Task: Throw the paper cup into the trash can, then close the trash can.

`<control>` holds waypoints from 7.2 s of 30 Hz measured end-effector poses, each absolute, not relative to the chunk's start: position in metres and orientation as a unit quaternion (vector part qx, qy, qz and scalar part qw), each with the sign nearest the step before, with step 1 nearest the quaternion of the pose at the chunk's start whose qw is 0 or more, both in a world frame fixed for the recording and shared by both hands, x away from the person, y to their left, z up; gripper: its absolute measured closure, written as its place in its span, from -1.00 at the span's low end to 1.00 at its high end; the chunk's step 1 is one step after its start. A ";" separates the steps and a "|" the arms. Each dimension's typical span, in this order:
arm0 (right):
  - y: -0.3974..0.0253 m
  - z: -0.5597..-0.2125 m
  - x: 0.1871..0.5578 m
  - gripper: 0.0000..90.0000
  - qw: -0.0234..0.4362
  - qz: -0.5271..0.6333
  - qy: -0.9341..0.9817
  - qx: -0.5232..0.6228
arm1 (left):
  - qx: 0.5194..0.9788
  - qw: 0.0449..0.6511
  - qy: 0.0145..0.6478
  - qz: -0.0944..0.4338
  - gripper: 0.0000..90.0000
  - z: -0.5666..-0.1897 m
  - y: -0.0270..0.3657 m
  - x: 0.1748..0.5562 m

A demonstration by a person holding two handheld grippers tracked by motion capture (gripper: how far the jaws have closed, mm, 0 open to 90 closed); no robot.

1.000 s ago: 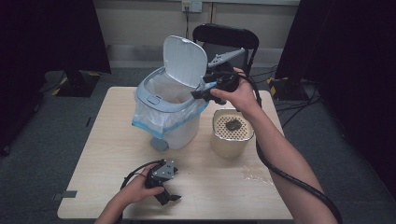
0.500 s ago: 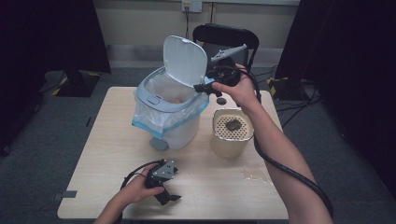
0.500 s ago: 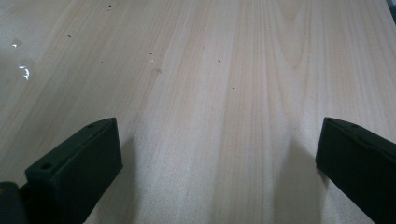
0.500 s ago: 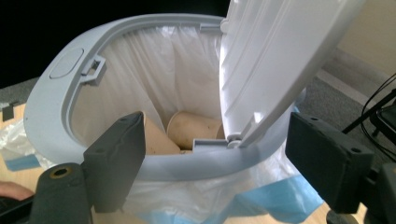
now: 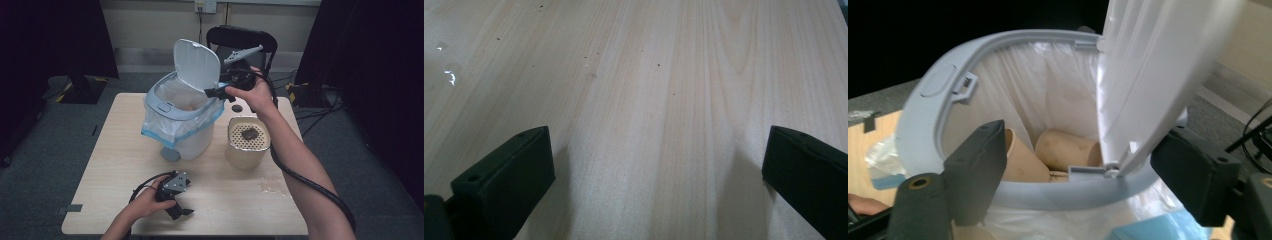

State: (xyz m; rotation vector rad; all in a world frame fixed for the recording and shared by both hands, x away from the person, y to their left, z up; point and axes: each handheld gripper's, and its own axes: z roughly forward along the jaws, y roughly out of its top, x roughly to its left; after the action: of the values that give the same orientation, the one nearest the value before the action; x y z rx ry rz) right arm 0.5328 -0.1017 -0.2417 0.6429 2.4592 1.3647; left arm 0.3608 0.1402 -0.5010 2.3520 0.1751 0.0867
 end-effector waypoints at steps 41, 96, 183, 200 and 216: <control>-0.076 -0.242 0.517 -0.56 0.112 0.473 0.854 0.186 | 0.921 0.382 0.067 0.034 -1.00 -0.501 0.140 0.361; -0.049 -0.258 0.528 0.10 0.106 0.468 0.853 0.206 | 0.922 0.381 0.068 0.034 -1.00 -0.501 0.140 0.361; -0.096 -0.261 0.501 -0.68 0.111 0.478 0.837 0.244 | 0.922 0.378 0.071 0.036 -1.00 -0.500 0.141 0.360; -0.129 -0.271 0.467 -0.68 0.098 0.476 0.843 0.231 | 0.920 0.380 0.086 0.036 -1.00 -0.501 0.140 0.358; -0.135 -0.295 0.451 -0.68 0.087 0.466 0.851 0.226 | 0.918 0.384 0.087 0.036 -1.00 -0.501 0.140 0.357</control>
State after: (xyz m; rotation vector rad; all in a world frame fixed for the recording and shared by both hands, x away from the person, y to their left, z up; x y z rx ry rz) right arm 0.4513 -0.1349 -0.2946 0.6745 2.5350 1.3884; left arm 0.3574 0.1402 -0.5012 2.3403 0.2226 0.0908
